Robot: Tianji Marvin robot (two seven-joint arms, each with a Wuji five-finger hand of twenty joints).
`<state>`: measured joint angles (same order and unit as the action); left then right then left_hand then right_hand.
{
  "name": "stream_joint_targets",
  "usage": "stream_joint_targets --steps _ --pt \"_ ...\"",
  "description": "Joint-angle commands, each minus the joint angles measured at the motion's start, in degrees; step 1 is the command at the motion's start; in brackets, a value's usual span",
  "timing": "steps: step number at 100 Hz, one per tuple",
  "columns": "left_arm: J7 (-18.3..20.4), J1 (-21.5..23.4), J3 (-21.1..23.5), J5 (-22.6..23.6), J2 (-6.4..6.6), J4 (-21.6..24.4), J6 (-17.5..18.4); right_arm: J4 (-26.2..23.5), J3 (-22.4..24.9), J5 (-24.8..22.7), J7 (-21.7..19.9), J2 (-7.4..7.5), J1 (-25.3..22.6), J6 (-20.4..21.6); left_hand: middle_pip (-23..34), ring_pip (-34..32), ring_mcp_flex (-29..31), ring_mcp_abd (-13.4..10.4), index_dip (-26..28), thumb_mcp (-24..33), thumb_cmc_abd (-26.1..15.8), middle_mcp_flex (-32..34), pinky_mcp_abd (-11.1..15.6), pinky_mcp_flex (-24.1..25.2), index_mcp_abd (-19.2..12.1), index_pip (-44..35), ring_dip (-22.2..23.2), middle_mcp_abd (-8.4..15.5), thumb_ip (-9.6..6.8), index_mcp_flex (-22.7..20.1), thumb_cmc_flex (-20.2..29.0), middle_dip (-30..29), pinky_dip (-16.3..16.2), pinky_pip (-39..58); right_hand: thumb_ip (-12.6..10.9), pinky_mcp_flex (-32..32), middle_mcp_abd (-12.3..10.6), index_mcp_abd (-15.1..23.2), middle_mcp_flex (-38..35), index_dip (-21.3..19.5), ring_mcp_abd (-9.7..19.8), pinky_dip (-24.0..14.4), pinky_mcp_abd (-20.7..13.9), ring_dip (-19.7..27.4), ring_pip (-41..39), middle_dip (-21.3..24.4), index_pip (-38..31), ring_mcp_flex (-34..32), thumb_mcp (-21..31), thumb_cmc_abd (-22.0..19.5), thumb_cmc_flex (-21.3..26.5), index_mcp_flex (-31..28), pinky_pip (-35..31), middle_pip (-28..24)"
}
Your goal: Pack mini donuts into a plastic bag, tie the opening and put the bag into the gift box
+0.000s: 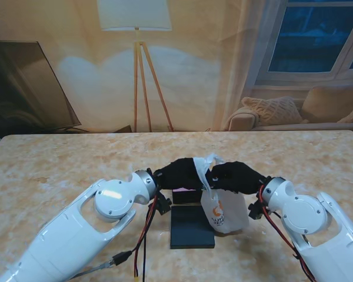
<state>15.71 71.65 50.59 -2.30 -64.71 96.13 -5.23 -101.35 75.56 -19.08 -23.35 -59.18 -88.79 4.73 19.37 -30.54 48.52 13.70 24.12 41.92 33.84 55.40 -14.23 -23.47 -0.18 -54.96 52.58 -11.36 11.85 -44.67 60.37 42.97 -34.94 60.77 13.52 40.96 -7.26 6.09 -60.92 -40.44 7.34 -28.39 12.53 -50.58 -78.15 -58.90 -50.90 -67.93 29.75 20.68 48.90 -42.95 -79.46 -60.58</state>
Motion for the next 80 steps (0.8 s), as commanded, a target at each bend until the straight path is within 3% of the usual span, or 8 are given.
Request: stream_joint_targets --steps 1,25,34,42,54,65,72,80 --pt "0.45 0.48 -0.06 0.23 -0.47 0.91 -0.08 -0.09 -0.37 0.05 -0.63 -0.35 -0.4 -0.1 0.39 -1.92 1.03 -1.75 1.42 1.53 2.79 1.3 2.38 -0.83 -1.6 -2.06 0.19 3.28 1.79 1.78 -1.47 0.54 -1.32 1.52 -0.99 0.2 -1.27 5.55 -1.43 1.33 0.88 0.93 -0.67 1.66 0.95 0.78 -3.74 -1.01 4.12 -1.0 1.97 -3.48 -1.73 0.72" --pt "-1.09 1.31 0.59 2.58 -0.46 1.34 0.78 -0.67 1.49 -0.47 -1.47 -0.03 -1.79 1.64 7.01 -5.74 -1.71 -0.83 4.25 3.82 4.37 -3.25 0.12 1.77 0.07 -3.08 -0.48 1.75 2.76 2.66 -3.99 0.9 -2.6 2.23 -2.16 -3.74 1.73 4.1 3.31 7.22 -0.94 1.65 -0.5 3.78 6.78 4.82 -1.18 4.3 -0.63 -0.61 -3.96 1.84 1.63 5.28" --pt "-1.34 1.21 0.68 4.54 -0.27 1.03 1.84 -1.11 2.81 -0.3 -2.46 0.21 -2.66 2.44 12.15 -12.29 -4.49 -1.21 2.87 4.67 5.55 -6.64 -0.82 4.46 -0.3 -3.07 5.14 2.23 3.56 1.47 -5.51 7.67 -5.87 2.9 -2.56 -4.55 2.77 3.26 4.36 7.98 -1.66 1.26 -0.2 4.3 8.84 6.29 0.28 5.51 -2.84 -0.8 -5.45 4.6 2.38 7.31" --pt "-1.14 1.27 0.9 4.76 -0.15 1.04 1.94 -1.43 3.75 0.02 -2.6 0.25 -3.4 3.09 12.57 -13.85 -5.08 -1.03 2.65 4.73 5.26 -6.75 -1.16 4.99 0.45 -3.04 7.52 2.01 3.55 1.45 -5.4 10.05 -7.02 3.09 -2.77 -4.86 3.43 2.29 4.76 8.63 -2.19 1.06 -0.05 4.67 10.07 7.27 1.71 5.96 -4.3 -1.58 -6.42 6.9 2.77 8.69" --pt "0.31 1.03 1.07 3.92 0.13 0.85 2.13 -1.74 4.67 0.14 -1.68 0.07 -4.25 3.83 12.24 -13.81 -5.05 -0.77 2.96 4.58 4.87 -6.49 -1.43 5.01 1.11 -3.03 7.92 2.0 3.4 1.66 -5.27 10.47 -7.38 3.11 -3.92 -4.56 3.95 1.01 4.16 8.15 -2.69 0.0 0.15 4.62 10.71 8.46 3.6 5.45 -8.9 -4.32 -2.74 8.37 3.14 9.14" --pt "2.19 0.82 1.18 2.75 0.52 0.71 2.47 -1.85 4.96 0.98 0.02 -0.36 -4.7 3.67 11.14 -13.03 -4.24 -0.83 3.55 4.53 5.03 -5.48 -1.45 4.49 1.54 -2.75 7.61 2.07 3.21 1.52 -5.13 10.52 -7.61 2.86 -4.07 -3.04 3.81 -0.93 2.27 9.97 -2.68 -0.2 0.12 4.88 10.38 8.91 3.74 3.48 -6.23 -5.04 2.21 9.39 2.35 8.74" --pt "3.45 0.84 1.4 2.05 0.82 0.68 2.89 -1.85 4.94 1.04 1.54 -0.71 -4.79 3.41 10.57 -12.6 -3.75 -0.91 3.7 4.59 5.13 -4.94 -1.63 3.9 1.64 -2.61 7.28 1.83 3.21 1.35 -5.16 10.39 -7.52 2.62 -3.03 -1.82 3.64 -2.85 0.76 14.64 -2.68 0.34 -0.09 5.79 10.13 10.45 4.15 1.91 1.37 -3.63 1.11 10.33 1.49 8.32" --pt "4.81 0.96 1.71 1.18 1.15 0.72 3.41 -1.57 4.43 0.99 3.43 -1.15 -4.47 2.93 10.03 -12.19 -3.3 -1.01 3.81 4.64 5.23 -4.32 -1.54 3.46 1.47 -2.45 6.96 1.81 3.2 1.31 -5.1 10.26 -7.46 2.51 -3.01 0.03 3.31 -3.82 -1.22 17.7 -2.49 0.63 -0.59 6.31 10.17 11.12 6.28 -0.21 3.67 -3.56 0.68 10.34 0.71 8.03"
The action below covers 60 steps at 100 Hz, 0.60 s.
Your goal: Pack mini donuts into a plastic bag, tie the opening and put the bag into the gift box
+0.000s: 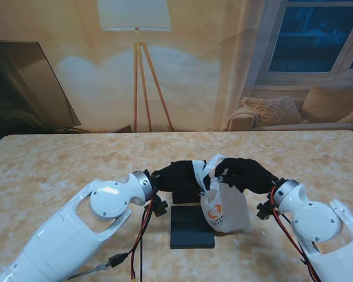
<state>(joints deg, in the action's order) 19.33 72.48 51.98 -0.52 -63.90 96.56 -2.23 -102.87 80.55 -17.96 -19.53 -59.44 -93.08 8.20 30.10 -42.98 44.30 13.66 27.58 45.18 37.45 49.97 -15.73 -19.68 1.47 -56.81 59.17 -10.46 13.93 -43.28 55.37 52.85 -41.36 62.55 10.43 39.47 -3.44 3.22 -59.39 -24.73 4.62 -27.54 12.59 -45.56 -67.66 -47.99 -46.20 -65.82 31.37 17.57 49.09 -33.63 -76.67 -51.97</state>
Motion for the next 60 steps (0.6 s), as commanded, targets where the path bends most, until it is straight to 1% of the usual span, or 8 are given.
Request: stream_joint_targets --steps 1,19,41,49,52,54,55,60 --pt "1.34 0.16 0.35 -0.71 0.37 0.3 0.46 -0.01 -0.66 -0.12 -0.19 -0.94 -0.12 -0.65 -0.97 0.44 1.09 -0.97 0.43 1.39 1.62 1.19 -0.07 -0.53 -0.27 -0.59 0.23 0.99 1.12 -0.1 -0.12 0.3 -1.0 0.68 0.06 1.75 -0.59 -1.11 -2.97 2.31 0.17 -0.13 -0.75 1.41 -0.26 0.37 1.96 -2.55 2.25 -0.5 0.34 0.99 -2.18 -0.56" --pt "3.46 0.4 0.69 -1.71 0.93 0.45 1.38 0.99 -2.24 1.46 0.48 -1.28 1.32 -2.05 -1.8 1.06 1.57 -0.99 0.64 1.64 1.87 1.76 -0.18 -0.86 -0.13 -0.51 0.12 1.02 1.12 -0.25 0.01 0.04 -0.82 0.42 -1.0 4.32 -0.54 -2.1 -5.82 4.31 -0.01 1.68 -1.24 3.52 1.99 3.91 8.42 -5.5 2.87 -2.62 -1.0 2.08 -2.98 0.73" --pt "5.71 0.04 0.71 -3.03 1.37 0.02 2.07 2.08 -4.32 1.75 2.07 -1.74 3.06 -3.28 -2.33 1.65 1.94 -0.95 0.72 1.86 1.97 2.35 -0.44 -1.33 -0.01 -0.4 0.21 1.0 1.15 -0.38 0.06 -0.06 -0.49 0.04 -2.17 7.13 -1.67 2.61 -7.9 3.24 1.14 4.3 -2.91 5.11 3.3 7.07 12.71 -8.1 -3.03 -4.2 -2.16 4.6 -3.89 0.41" --pt "6.14 -0.09 0.7 -3.37 1.43 -0.08 2.18 2.61 -4.71 2.14 1.49 -1.63 3.71 -3.02 -2.57 1.94 1.83 -1.06 0.84 1.76 1.79 2.29 -0.45 -1.29 -0.27 -0.4 0.22 1.19 1.19 -0.23 -0.03 -0.06 -0.4 -0.08 -3.3 7.19 -2.79 4.94 -7.62 2.82 1.44 4.71 -3.13 4.97 3.22 7.26 14.18 -7.84 -3.17 -3.9 -3.81 5.51 -3.99 0.08" --pt "6.46 -0.2 0.7 -3.64 1.48 -0.15 2.24 2.74 -4.79 2.4 1.02 -1.55 3.9 -2.96 -2.85 2.29 1.8 -1.08 1.14 1.59 1.58 2.28 -0.22 -1.3 -0.38 -0.46 0.28 1.28 1.18 -0.05 0.16 0.03 -0.12 -0.54 -3.65 7.22 -2.38 5.4 -7.44 2.59 1.68 4.81 -3.29 4.88 3.14 7.26 14.49 -7.84 -2.97 -3.65 -4.35 5.71 -4.02 0.03" --pt "6.74 -0.28 0.71 -3.9 1.51 -0.22 2.26 2.81 -4.81 2.61 0.6 -1.48 4.0 -2.97 -2.96 2.39 1.72 -1.07 1.21 1.53 1.47 2.16 -0.22 -1.22 -0.51 -0.44 0.31 1.42 1.17 0.04 0.19 0.07 -0.07 -0.64 -4.26 7.22 -2.51 5.51 -7.44 2.17 1.71 4.94 -3.33 4.8 3.16 7.27 15.13 -7.85 -2.2 -3.48 -5.05 5.72 -4.06 -0.02" --pt "6.9 -0.32 0.73 -4.05 1.53 -0.25 2.25 2.85 -4.82 2.74 0.37 -1.44 4.06 -2.96 -2.96 2.39 1.72 -1.07 1.21 1.53 1.47 2.16 -0.22 -1.22 -0.51 -0.44 0.31 1.42 1.17 0.04 0.19 0.07 -0.07 -0.64 -5.32 7.22 -2.7 5.8 -7.4 1.24 1.8 5.14 -3.36 4.7 3.23 7.33 16.42 -7.85 -0.93 -3.36 -6.37 5.92 -4.15 0.02" --pt "7.44 -0.42 0.81 -4.62 1.59 -0.3 2.05 3.1 -4.86 3.46 -0.7 -1.26 4.32 -2.86 -3.58 3.04 0.96 -1.07 2.22 0.22 0.43 1.46 -0.14 -0.54 -0.7 -0.33 0.39 1.87 0.87 0.79 0.75 0.77 0.07 -1.2 -6.04 7.49 -3.4 6.41 -7.62 0.12 2.4 5.24 -3.63 4.49 2.93 7.14 17.29 -8.13 0.37 -2.61 -7.81 6.54 -4.34 -0.36"
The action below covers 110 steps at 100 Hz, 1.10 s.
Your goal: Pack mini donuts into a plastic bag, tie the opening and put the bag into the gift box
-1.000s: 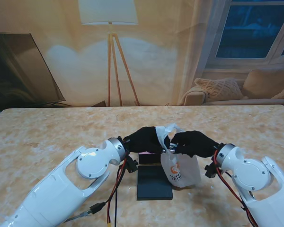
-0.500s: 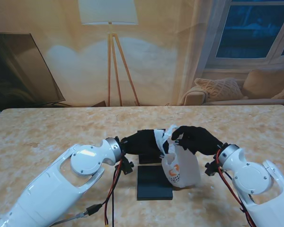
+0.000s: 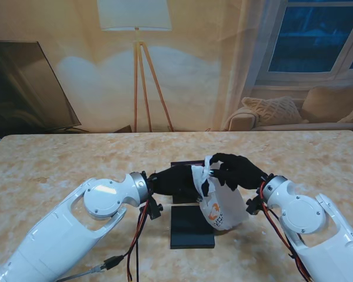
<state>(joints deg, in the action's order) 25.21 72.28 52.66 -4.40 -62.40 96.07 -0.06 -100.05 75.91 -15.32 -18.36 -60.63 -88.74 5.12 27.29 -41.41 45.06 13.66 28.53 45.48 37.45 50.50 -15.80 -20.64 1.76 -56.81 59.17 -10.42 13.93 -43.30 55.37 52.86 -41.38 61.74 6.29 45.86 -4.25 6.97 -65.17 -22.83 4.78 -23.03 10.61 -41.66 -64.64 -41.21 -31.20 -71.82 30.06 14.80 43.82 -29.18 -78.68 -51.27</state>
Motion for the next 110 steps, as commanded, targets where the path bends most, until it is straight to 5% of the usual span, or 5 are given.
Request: stream_joint_targets --steps 1,65,84,96,110 --pt "1.61 -0.22 0.15 -0.79 0.1 0.19 -0.16 0.31 -0.22 0.96 -2.09 -0.03 0.04 0.24 -0.94 1.63 -0.11 -1.03 1.78 -0.36 0.09 0.68 0.0 0.74 -1.29 -0.46 0.29 2.15 0.76 1.21 0.82 1.04 0.0 -0.45 -1.92 1.34 -2.73 2.71 -2.06 -1.94 2.51 0.71 -1.78 0.54 -0.25 0.29 2.36 -2.44 1.86 0.37 -2.69 2.12 -2.46 -1.25" --pt "6.92 -3.63 -1.49 -8.91 -0.23 -1.8 -3.56 2.06 -1.69 3.98 -5.8 0.52 2.26 0.08 -3.17 2.14 -2.11 -0.97 5.94 -3.6 -1.98 0.63 -0.05 3.69 -5.05 -0.71 -0.04 4.2 0.16 3.67 1.95 7.19 -1.67 -3.18 -0.44 7.98 -7.72 5.34 -7.11 -1.2 8.26 2.99 -4.94 -0.7 -7.21 0.94 -1.46 -4.39 10.93 7.82 -10.57 1.92 -4.61 -5.08" --pt "7.09 -4.03 -1.99 -9.43 -0.37 -2.52 -3.58 2.01 -1.99 5.65 -4.0 -0.12 2.21 -1.55 -3.88 2.6 -1.68 -0.39 6.68 -3.55 -2.04 0.8 -0.74 3.72 -7.48 -1.03 -0.45 5.94 0.16 3.73 2.06 7.12 -1.89 -3.36 0.07 9.77 -9.68 0.6 -8.96 -6.1 10.35 3.98 -6.22 -1.79 -10.66 0.68 -4.76 -4.38 15.2 11.11 -13.42 -4.19 -5.71 -6.91" --pt "7.68 -3.97 -1.82 -10.24 -0.37 -2.86 -3.83 1.79 -2.21 6.8 -1.5 -0.85 1.83 -3.14 -4.75 2.7 -0.73 -0.31 7.97 -3.75 -2.68 0.46 -1.9 3.14 -9.21 -1.19 -0.82 7.61 -0.01 4.18 2.62 7.09 -2.16 -3.33 5.38 10.12 -10.45 -2.46 -8.76 -15.49 10.97 4.57 -6.49 -2.16 -11.43 0.67 -14.05 -4.38 14.98 13.84 -11.95 -4.82 -6.02 -8.21" --pt "9.0 -4.15 -1.56 -11.85 -0.34 -3.22 -4.53 2.45 -2.51 7.48 -1.73 -0.88 2.22 -3.27 -5.55 -1.67 3.02 -1.5 9.76 -4.58 -3.62 0.5 -1.29 0.26 -9.67 -0.65 2.52 7.71 -0.47 4.55 3.35 7.38 -4.84 0.72 4.5 10.23 -9.8 -3.79 -9.32 -12.84 10.52 4.66 -6.11 -2.36 -11.94 1.27 -10.35 -4.36 17.03 14.37 -12.92 -6.41 -6.16 -8.1"
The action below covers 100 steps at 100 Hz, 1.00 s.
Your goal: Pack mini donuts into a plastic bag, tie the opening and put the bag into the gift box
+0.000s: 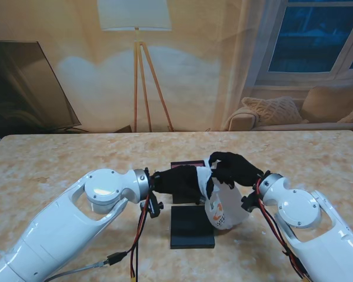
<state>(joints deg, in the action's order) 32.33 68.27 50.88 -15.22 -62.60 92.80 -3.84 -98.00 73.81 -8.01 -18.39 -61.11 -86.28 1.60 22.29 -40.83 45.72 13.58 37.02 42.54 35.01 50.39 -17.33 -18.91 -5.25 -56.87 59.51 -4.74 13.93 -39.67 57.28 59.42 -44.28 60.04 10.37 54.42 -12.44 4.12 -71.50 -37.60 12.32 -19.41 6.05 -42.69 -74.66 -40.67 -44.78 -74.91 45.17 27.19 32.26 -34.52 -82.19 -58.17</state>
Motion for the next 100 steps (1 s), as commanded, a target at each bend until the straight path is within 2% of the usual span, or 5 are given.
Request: stream_joint_targets --steps 1,21,63,93,100 --pt "2.07 -0.15 0.26 -1.29 -0.14 0.02 -0.86 0.47 -0.44 0.25 -1.83 -0.37 -0.18 0.26 -0.56 -2.48 2.57 -1.49 1.35 -1.69 -1.23 0.62 0.29 -1.53 -2.64 -0.56 2.42 2.03 -0.51 0.94 1.54 0.84 -2.1 2.64 0.41 1.67 -1.61 -0.94 -2.99 1.93 2.99 1.05 -1.55 -1.34 -1.93 0.73 3.23 -1.27 1.92 1.98 -1.37 -1.07 -2.65 -1.2" --pt "4.21 -1.02 -0.09 -3.22 -0.08 -0.89 -0.66 1.7 -0.54 3.87 -8.24 0.69 1.23 0.68 -2.08 -4.08 3.94 -2.36 2.77 -2.14 -1.63 0.64 1.7 -2.75 -3.95 -0.36 4.42 2.86 -0.81 0.75 2.08 -0.64 -4.08 4.9 -3.21 3.58 0.09 -1.8 -5.61 8.61 3.65 1.47 -2.52 -2.41 -4.27 1.81 19.02 -1.27 4.76 3.97 -3.0 0.18 -3.52 -0.15" --pt "10.19 -3.48 -1.63 -8.67 -0.16 -3.55 -1.4 3.61 -1.49 8.55 -16.61 1.97 4.17 -1.68 -2.86 -11.07 4.25 -4.83 5.33 -2.05 -2.46 -1.39 5.62 -3.35 -4.97 0.92 9.37 4.07 -0.94 0.54 1.67 -4.46 -10.25 10.2 -2.77 7.78 -0.06 1.03 -6.86 16.58 6.43 3.4 -4.27 -3.01 -6.49 5.03 17.78 -1.41 5.5 5.27 -4.64 8.93 -4.21 0.79" --pt "12.03 -4.02 -1.68 -10.09 -0.17 -4.45 -2.6 2.59 -1.08 7.44 -11.92 1.1 2.99 -2.24 -1.88 -16.2 7.97 -6.97 5.7 -2.6 -2.8 -2.3 6.75 -5.62 -4.58 1.49 6.75 3.59 -1.09 0.6 1.98 -7.8 -12.32 13.59 -2.38 7.26 0.64 -1.59 -7.2 2.84 5.45 3.59 -4.36 -2.73 -6.55 4.9 8.58 -1.32 7.94 6.24 -3.88 -1.61 -3.85 0.06" --pt "12.57 -4.02 -1.61 -10.28 -0.07 -4.46 -2.74 1.95 -0.94 6.03 -7.92 0.32 2.19 -2.89 -1.65 -17.79 9.13 -7.34 5.81 -2.84 -2.89 -2.53 7.1 -8.91 -4.34 1.56 5.99 3.4 -1.18 0.65 2.19 -8.26 -13.1 16.23 4.85 6.89 1.59 1.49 -9.01 -1.05 4.66 3.58 -3.83 -2.56 -6.54 3.69 -2.93 -1.28 6.55 9.18 -0.94 -3.52 -3.74 1.07"
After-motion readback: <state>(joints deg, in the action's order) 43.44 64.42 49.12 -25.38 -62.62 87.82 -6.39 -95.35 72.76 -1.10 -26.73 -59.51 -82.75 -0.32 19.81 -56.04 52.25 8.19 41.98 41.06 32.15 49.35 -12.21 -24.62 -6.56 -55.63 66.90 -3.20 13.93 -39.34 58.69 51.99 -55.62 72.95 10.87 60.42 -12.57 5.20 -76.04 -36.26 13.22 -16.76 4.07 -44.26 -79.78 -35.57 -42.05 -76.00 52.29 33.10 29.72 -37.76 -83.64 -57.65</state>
